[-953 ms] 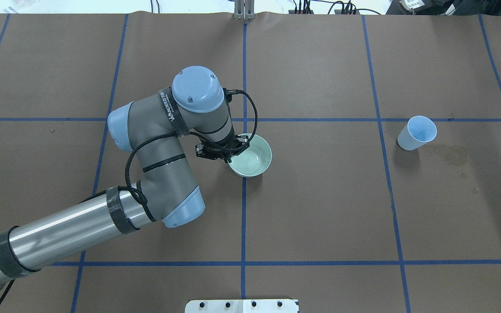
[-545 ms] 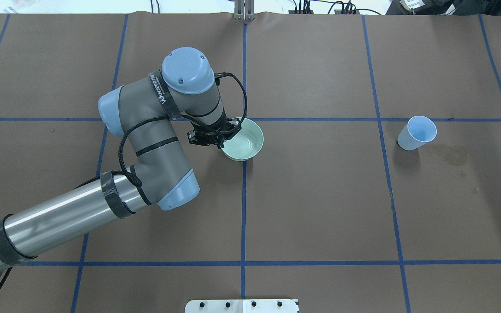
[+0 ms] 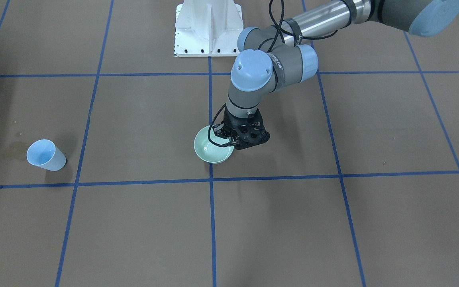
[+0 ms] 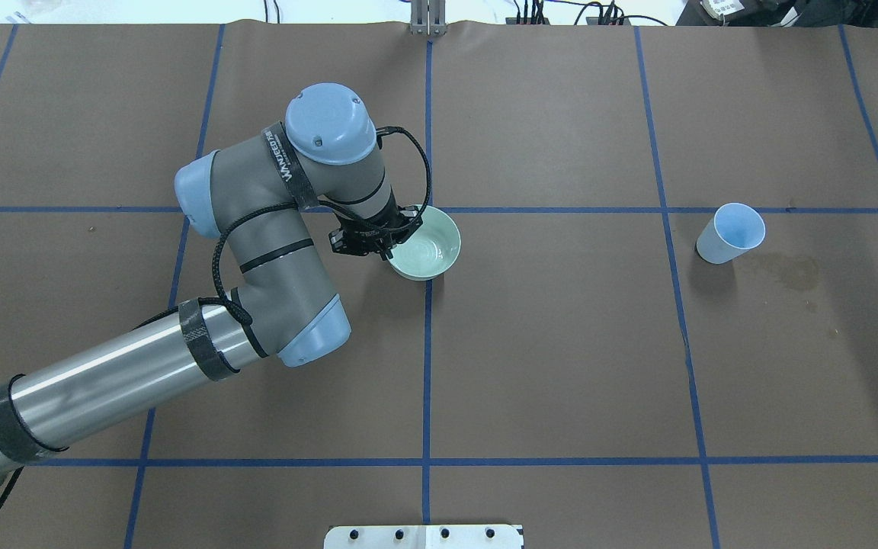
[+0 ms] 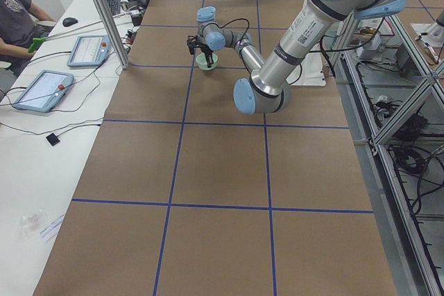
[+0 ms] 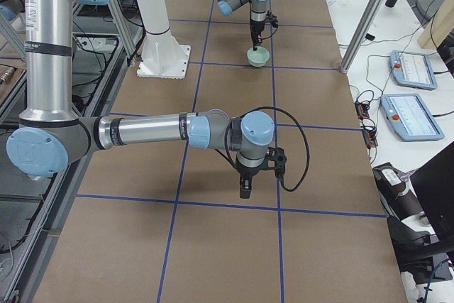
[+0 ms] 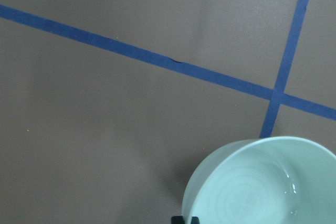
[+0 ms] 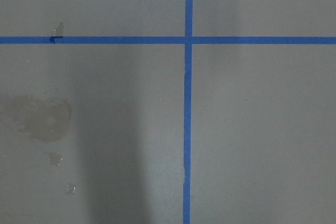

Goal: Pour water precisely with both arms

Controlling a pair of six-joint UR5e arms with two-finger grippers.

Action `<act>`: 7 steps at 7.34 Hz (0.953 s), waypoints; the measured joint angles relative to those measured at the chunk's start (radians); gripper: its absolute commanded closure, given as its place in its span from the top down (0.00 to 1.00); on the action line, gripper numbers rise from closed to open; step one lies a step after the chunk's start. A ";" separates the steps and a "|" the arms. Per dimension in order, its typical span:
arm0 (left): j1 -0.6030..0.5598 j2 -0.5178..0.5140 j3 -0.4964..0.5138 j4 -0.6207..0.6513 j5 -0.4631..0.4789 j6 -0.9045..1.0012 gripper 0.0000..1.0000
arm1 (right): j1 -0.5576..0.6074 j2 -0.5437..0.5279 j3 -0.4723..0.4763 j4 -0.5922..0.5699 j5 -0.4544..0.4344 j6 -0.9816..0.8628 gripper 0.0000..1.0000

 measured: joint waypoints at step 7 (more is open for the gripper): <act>0.013 -0.003 0.025 -0.043 0.000 -0.025 0.34 | 0.000 0.000 -0.001 0.000 0.001 0.000 1.00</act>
